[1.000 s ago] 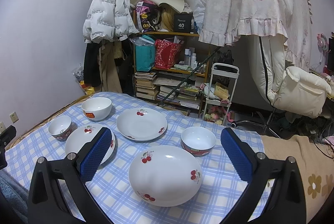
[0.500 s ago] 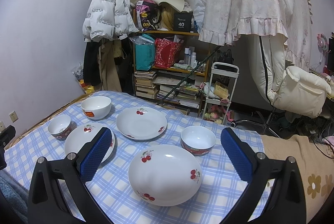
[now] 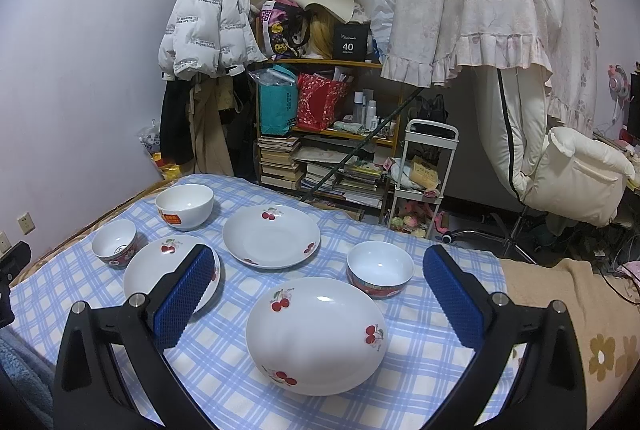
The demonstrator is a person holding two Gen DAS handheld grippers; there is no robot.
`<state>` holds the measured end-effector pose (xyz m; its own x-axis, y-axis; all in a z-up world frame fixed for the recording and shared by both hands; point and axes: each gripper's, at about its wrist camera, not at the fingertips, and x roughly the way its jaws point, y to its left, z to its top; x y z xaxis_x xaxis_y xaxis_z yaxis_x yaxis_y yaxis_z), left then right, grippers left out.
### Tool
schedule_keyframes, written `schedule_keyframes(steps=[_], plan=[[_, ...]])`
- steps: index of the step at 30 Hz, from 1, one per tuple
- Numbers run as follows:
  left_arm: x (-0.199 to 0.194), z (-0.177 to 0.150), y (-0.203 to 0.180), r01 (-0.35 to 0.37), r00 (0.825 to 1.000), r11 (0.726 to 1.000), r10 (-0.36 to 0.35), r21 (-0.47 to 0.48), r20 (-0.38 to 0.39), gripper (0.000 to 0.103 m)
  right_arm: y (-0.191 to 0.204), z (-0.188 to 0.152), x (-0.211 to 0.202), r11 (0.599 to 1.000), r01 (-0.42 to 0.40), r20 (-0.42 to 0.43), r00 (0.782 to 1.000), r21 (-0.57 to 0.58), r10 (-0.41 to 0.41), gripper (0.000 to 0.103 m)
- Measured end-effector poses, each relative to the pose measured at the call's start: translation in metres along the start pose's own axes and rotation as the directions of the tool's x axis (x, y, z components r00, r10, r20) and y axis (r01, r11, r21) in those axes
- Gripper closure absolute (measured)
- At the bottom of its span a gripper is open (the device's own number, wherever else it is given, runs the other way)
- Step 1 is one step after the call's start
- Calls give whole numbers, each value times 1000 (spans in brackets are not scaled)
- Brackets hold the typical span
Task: Organize plates and bowls
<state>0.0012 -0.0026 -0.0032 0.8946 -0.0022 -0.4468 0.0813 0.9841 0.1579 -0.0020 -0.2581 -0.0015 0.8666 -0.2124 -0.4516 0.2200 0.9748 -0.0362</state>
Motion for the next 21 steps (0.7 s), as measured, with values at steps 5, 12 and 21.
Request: schedule_keyframes(steps=[5, 12, 21], plan=[[-2, -2, 0, -10, 1000, 1000, 10, 2, 4, 3, -3, -3, 3, 1000, -6, 3, 1000, 0, 6, 0], [-3, -2, 2, -18, 1000, 1000, 18, 8, 9, 3, -5, -5, 0, 1000, -8, -2, 1000, -4, 8, 0], [-2, -2, 1, -19, 1000, 1000, 19, 8, 7, 3, -4, -3, 1, 1000, -7, -3, 1000, -2, 7, 0]])
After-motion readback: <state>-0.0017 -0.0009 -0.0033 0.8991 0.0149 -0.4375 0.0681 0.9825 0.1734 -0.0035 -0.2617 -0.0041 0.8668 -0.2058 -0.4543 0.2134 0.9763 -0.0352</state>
